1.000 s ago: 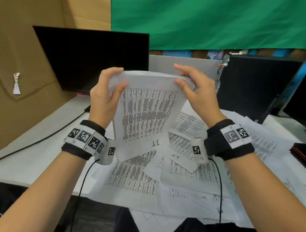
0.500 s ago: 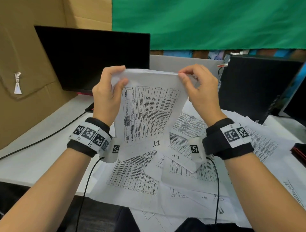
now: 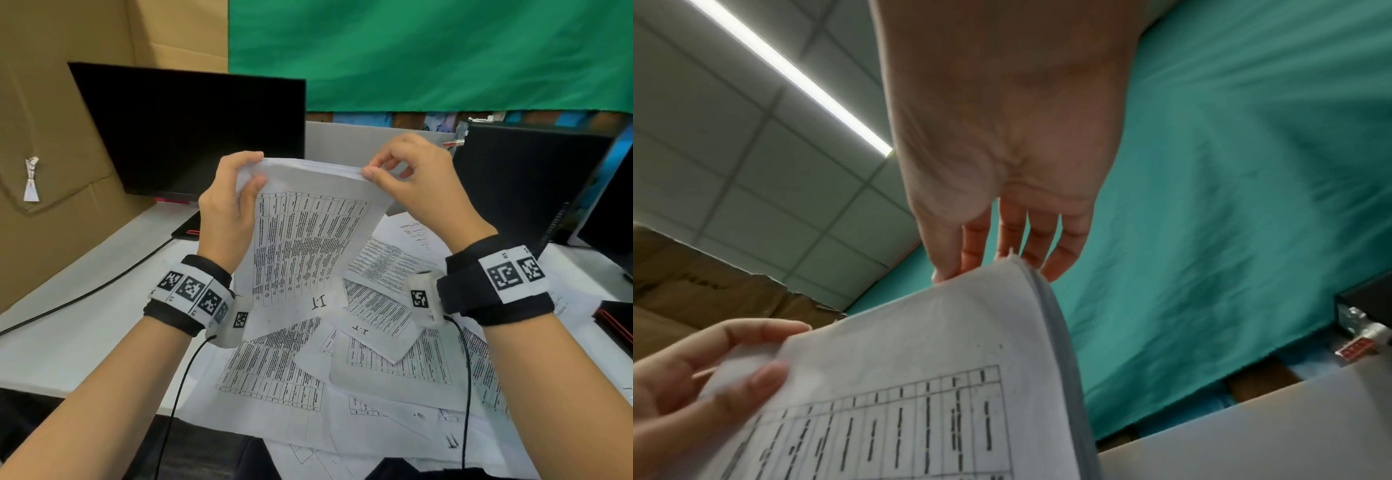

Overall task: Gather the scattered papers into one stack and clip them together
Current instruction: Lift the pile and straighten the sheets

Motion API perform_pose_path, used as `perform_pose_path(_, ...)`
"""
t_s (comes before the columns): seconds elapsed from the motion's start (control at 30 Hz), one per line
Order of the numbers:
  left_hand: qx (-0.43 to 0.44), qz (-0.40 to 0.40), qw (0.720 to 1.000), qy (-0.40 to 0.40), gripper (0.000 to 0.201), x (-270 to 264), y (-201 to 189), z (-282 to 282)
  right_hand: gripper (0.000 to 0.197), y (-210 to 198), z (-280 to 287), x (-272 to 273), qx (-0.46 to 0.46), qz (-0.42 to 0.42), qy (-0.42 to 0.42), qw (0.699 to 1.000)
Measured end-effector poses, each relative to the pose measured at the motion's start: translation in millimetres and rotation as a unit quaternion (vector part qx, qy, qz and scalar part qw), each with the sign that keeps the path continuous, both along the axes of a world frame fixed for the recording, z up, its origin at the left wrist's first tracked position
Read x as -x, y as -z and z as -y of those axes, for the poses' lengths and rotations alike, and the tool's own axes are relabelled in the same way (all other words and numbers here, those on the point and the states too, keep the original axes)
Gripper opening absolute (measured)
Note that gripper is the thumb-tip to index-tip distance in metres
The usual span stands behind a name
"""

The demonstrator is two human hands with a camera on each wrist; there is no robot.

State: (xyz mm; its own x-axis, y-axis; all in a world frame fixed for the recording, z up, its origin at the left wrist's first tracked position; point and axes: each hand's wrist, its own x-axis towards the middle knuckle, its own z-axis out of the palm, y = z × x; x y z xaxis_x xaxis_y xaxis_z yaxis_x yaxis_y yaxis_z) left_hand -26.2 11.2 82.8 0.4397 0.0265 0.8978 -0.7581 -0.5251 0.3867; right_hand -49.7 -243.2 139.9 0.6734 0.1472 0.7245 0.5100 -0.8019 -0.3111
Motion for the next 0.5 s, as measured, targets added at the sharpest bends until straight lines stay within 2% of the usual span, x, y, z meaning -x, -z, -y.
perform_pose_path(0.27, -0.014, 0.001, 1.0, -0.001, 0.024, 2, -2, 5, 0.005, -9, 2, 9, 0.081, -0.016, -0.016, 0.996)
perform_pose_path(0.5, -0.018, -0.002, 1.0, -0.015, 0.023, 6, -5, 9, 0.004, -13, 0, 10, 0.082, -0.06, -0.021, 0.995)
